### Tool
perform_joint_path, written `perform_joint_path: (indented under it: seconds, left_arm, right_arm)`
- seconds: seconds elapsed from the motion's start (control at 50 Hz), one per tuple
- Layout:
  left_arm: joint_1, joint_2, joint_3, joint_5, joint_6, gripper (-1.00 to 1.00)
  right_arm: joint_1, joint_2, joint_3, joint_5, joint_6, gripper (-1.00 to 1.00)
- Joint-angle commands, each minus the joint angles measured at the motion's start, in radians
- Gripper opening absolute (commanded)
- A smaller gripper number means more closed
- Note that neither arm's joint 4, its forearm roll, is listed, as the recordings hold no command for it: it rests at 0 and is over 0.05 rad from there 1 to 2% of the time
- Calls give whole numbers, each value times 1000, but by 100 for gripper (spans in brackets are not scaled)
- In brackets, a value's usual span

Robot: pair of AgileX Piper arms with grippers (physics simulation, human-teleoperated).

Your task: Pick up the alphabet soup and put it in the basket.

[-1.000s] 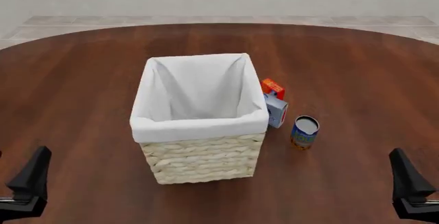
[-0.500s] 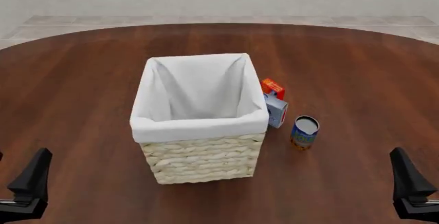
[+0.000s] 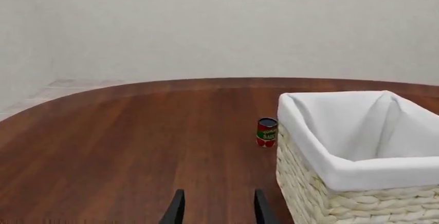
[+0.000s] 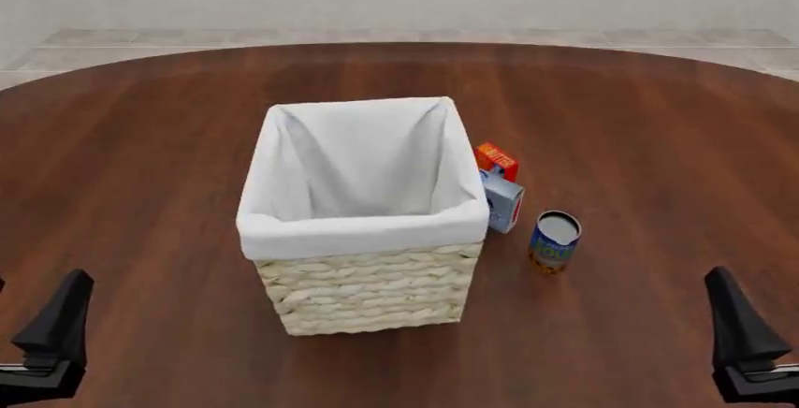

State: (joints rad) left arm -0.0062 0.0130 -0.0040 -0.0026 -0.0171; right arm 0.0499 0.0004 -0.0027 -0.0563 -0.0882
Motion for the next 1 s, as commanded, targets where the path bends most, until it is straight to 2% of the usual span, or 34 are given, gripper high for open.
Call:
perform_joint_path:
  seconds: [0.02,0.28,0.34,0.44,0.46,0.48,0.5,0.6,0.76,0.78,0.8,0.82,0.88,0.92,1.0]
  left_arm:
    - [5,0,0,0,-6,100]
    - [8,2,0,0,-8,100]
    - [8,2,0,0,-8,100]
    - [9,2,0,0,-10,100]
    - [10,2,0,0,-12,100]
    - [10,2,0,0,-12,100]
    - [10,1,0,0,-13,100]
    - [11,0,0,0,-16,100]
    - [11,1,0,0,-15,100]
    - [11,1,0,0,-15,100]
    - [11,1,0,0,-15,100]
    - [11,1,0,0,-15,100]
    - [11,1,0,0,-15,100]
    - [11,1,0,0,-15,100]
    - [11,1,0,0,-16,100]
  right_arm:
    - [37,0,1,-13,-35,100]
    - [74,0,1,-2,-39,100]
    - [105,0,0,31,-46,100]
    - [143,42,0,35,-24,100]
    - [158,242,-200,-7,-4,100]
    - [155,384,-335,20,-7,100]
    - [154,397,-357,30,-10,100]
    - [178,404,-349,28,-5,100]
    - [223,420,-314,6,-33,100]
    - [185,508,-418,72,-55,100]
    - [200,518,-513,145,-46,100]
    - [203,531,-551,178,-35,100]
    - [204,536,-548,173,-4,100]
    - [204,536,-548,173,-4,100]
    - [151,575,-523,134,-32,100]
